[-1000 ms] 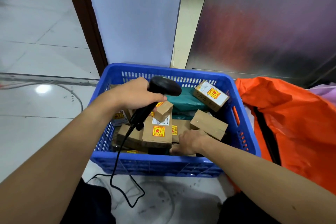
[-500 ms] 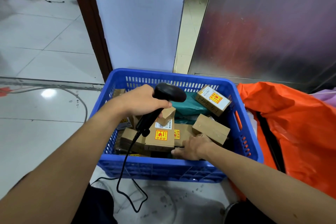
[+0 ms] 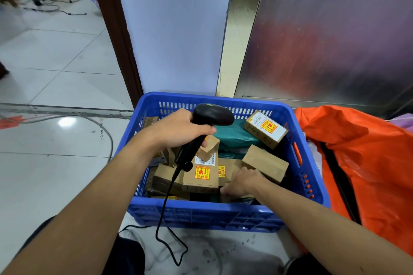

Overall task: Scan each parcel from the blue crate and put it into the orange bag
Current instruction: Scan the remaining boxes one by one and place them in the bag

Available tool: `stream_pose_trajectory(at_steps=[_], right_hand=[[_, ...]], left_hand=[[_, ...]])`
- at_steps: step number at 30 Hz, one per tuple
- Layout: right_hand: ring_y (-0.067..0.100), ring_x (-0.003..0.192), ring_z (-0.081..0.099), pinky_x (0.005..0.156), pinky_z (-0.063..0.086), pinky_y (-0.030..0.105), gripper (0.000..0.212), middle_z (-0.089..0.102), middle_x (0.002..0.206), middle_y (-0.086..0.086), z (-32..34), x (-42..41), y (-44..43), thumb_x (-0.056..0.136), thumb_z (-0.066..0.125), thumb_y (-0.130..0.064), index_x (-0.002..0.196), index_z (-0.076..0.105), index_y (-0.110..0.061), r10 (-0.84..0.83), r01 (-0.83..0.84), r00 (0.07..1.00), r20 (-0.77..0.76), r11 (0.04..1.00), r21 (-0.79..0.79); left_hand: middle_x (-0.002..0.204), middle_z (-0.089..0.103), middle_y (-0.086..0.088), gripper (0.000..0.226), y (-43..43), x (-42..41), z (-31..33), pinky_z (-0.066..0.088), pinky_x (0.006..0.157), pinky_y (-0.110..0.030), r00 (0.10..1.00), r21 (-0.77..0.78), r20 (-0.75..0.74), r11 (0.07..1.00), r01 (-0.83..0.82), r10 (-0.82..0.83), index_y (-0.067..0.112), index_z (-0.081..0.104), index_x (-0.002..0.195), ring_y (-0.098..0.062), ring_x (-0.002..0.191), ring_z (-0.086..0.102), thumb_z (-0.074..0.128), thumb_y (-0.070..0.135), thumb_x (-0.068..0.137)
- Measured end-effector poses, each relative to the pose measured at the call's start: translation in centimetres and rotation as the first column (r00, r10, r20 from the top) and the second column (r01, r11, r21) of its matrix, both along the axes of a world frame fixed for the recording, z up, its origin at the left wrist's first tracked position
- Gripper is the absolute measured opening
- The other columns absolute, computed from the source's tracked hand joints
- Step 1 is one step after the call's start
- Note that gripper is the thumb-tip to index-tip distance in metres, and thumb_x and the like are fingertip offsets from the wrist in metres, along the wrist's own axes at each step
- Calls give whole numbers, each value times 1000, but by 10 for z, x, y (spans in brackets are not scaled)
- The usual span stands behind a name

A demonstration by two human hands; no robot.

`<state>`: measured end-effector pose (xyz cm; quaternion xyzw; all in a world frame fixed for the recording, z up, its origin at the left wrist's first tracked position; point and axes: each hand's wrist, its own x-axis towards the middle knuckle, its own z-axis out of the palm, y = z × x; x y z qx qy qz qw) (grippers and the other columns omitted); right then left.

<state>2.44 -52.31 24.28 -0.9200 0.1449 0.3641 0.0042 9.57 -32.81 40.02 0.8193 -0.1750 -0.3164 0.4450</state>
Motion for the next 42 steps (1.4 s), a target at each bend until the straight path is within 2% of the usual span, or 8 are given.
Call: stream_pose_trajectory(at_steps=[3,10,13,16,25,31,36,42], right_hand=[[20,92,60,91,51,37,60,66,105,4,19,9,-15,91,47,-73,101,66,-18,-130,121,988,85,987,109],[14,80,62,70,49,29,50,68,93,0,102,7,-61,95,48,-64,99,69,-18,-397,239,813,426,894,378],[17,88,66,68,49,31,40,74,98,-1,144,-5,-63,95,55,-58,104,71,-23,-786,300,536,307,518,801],[17,79,70,68,53,36,38,76,83,-3,155,-25,-60,95,56,-56,105,75,-25,-904,185,412,111,202,962],[25,82,54,60,39,32,42,59,104,12,156,-39,-62,92,47,-61,101,70,-27,-886,73,411,-213,-201,977],[30,76,61,58,41,32,63,65,106,16,152,-39,-57,93,41,-61,127,70,-16,-807,132,521,-279,-247,960],[33,71,68,61,42,34,64,71,101,15,153,-37,-46,97,35,-61,125,68,-14,-729,166,625,-281,-227,960],[20,88,72,93,55,45,54,78,100,7,139,-31,-35,103,40,-59,118,72,-18,-785,98,617,55,147,984]], left_hand=[[96,81,-5,22,2,0,3,62,93,-41,999,-53,-3,998,-36,36,18,73,112,-25,92,79,69,35,99],[90,81,-5,23,3,-1,5,61,90,-42,968,-192,-31,949,-249,247,21,74,109,-24,84,78,71,38,96],[83,78,-6,21,-3,-3,7,61,82,-39,918,-310,-130,864,-397,376,15,74,107,-20,74,72,73,32,95],[77,72,-7,22,-15,-6,2,62,74,-36,853,-393,-237,757,-522,464,10,73,111,-20,70,68,75,23,94],[78,65,-4,23,-36,-21,-1,57,80,-38,817,-469,-350,669,-577,458,9,71,107,-18,70,62,81,19,89],[108,79,-10,32,-37,-25,3,59,80,-36,814,-526,-414,623,-580,408,13,75,115,-14,70,63,81,29,88],[105,80,-9,33,-36,-27,4,58,61,-26,767,-577,-467,506,-642,441,9,75,117,-10,62,61,80,26,89],[80,78,-1,38,-27,-25,8,55,68,-33,757,-572,-389,506,-646,526,6,74,117,-14,65,68,82,28,87]])
